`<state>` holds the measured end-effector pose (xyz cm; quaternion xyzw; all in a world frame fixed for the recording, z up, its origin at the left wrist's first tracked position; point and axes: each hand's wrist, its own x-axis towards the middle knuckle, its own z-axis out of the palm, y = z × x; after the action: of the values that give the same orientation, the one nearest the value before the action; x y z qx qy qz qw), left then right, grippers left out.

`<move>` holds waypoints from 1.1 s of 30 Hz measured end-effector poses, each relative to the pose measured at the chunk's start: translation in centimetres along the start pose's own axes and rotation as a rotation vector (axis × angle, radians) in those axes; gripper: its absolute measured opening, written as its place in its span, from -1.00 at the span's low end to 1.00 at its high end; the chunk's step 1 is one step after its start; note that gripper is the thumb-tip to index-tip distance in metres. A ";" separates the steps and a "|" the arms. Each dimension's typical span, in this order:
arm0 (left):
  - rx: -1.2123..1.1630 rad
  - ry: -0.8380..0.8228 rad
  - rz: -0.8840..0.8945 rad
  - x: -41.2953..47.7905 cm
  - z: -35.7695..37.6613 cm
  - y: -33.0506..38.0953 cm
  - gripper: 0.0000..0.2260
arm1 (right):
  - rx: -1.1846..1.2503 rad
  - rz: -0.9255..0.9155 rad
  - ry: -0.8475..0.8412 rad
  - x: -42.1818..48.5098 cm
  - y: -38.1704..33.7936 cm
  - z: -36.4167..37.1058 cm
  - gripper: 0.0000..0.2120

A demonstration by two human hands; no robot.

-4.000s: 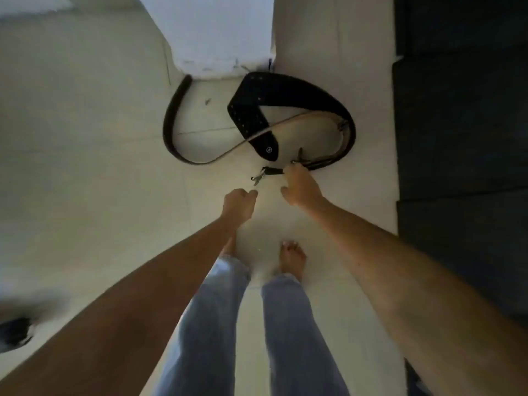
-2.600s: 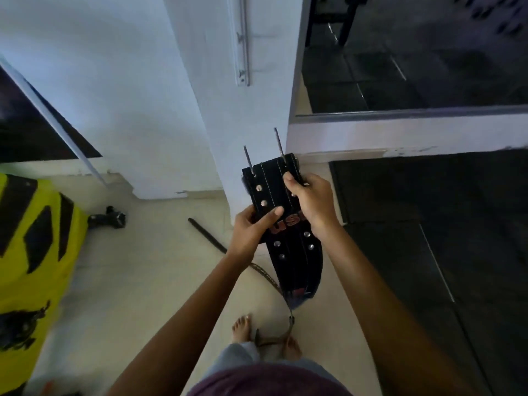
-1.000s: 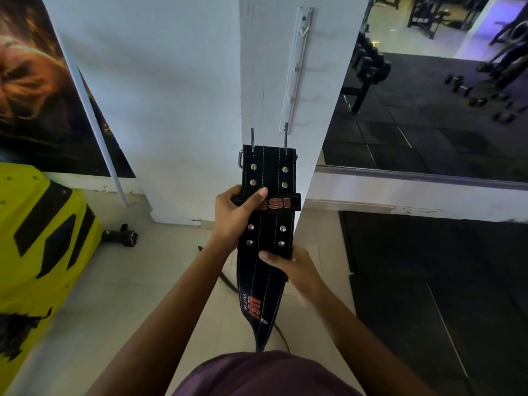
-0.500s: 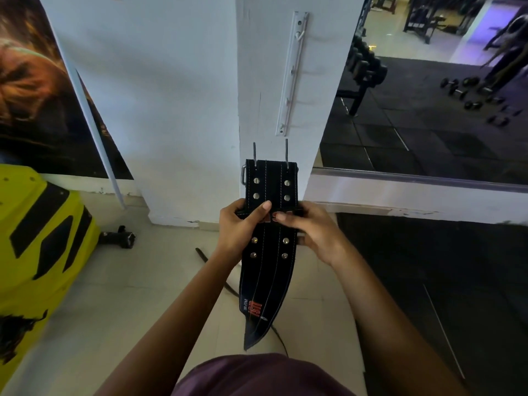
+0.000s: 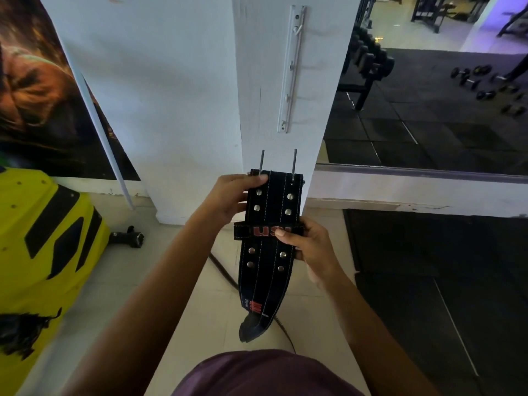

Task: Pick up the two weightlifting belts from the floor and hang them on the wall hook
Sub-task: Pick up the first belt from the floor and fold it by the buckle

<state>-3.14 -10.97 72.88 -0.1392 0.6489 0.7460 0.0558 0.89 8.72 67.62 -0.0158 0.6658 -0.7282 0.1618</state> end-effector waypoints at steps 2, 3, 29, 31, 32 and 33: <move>0.080 -0.070 0.007 -0.1 0.0 -1.2 -0.64 | 0.031 -0.017 0.037 0.0 -0.3 0.0 -0.70; 0.079 -0.116 -0.009 -0.5 -0.1 -2.3 -0.63 | 0.050 -0.022 0.057 0.1 -0.6 -0.1 -0.70; -0.012 -0.104 0.103 -3.7 1.4 -3.8 -0.70 | 0.001 -0.071 0.069 -2.3 -0.5 -0.8 -0.74; 0.043 -0.170 0.066 -4.8 1.0 -5.7 -0.70 | -0.005 -0.085 0.078 -2.4 -0.4 -1.0 -0.75; 0.059 -0.203 0.046 -5.4 0.7 -7.0 -0.68 | -0.007 -0.089 0.085 -2.4 -0.4 -1.1 -0.77; 0.088 -0.228 0.027 -6.0 0.5 -8.6 -0.65 | -0.001 -0.093 0.094 -2.4 -0.3 -1.2 -0.78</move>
<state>4.81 -8.60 66.40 -0.0424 0.6721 0.7286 0.1253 2.83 10.50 68.27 -0.0124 0.6716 -0.7345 0.0965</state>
